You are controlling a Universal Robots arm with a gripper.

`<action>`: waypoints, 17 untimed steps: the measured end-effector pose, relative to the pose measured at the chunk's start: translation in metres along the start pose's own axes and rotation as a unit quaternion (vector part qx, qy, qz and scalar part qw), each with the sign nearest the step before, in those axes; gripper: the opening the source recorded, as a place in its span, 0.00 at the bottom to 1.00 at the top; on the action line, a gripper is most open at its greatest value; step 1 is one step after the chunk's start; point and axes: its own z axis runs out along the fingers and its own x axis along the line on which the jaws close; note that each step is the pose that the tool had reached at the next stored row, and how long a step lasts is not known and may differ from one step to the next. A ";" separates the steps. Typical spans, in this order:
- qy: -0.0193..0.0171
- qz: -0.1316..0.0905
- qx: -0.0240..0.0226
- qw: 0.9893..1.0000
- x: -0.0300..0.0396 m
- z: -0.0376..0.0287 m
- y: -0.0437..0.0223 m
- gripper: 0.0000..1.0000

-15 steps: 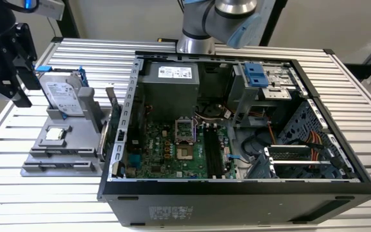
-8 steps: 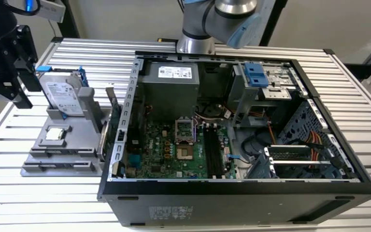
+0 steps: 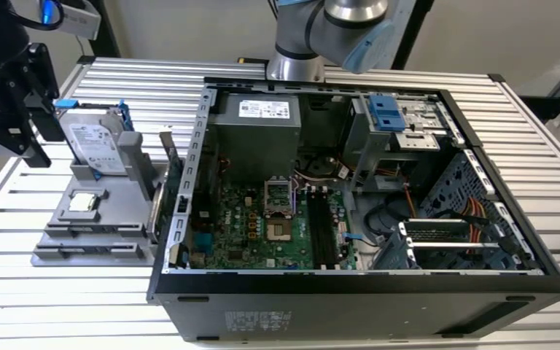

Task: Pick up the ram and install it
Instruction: 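Pick up the ram and move it above insertion slot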

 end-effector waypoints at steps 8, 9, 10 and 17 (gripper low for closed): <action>0.000 0.000 0.000 1.000 0.0000 0.0037 0.0000 1.00; 0.000 0.000 0.000 1.000 0.0000 0.0042 0.0000 1.00; 0.000 0.000 0.000 1.000 0.0000 0.0046 0.0000 1.00; 0.000 0.000 0.000 1.000 0.0013 0.0086 0.0001 1.00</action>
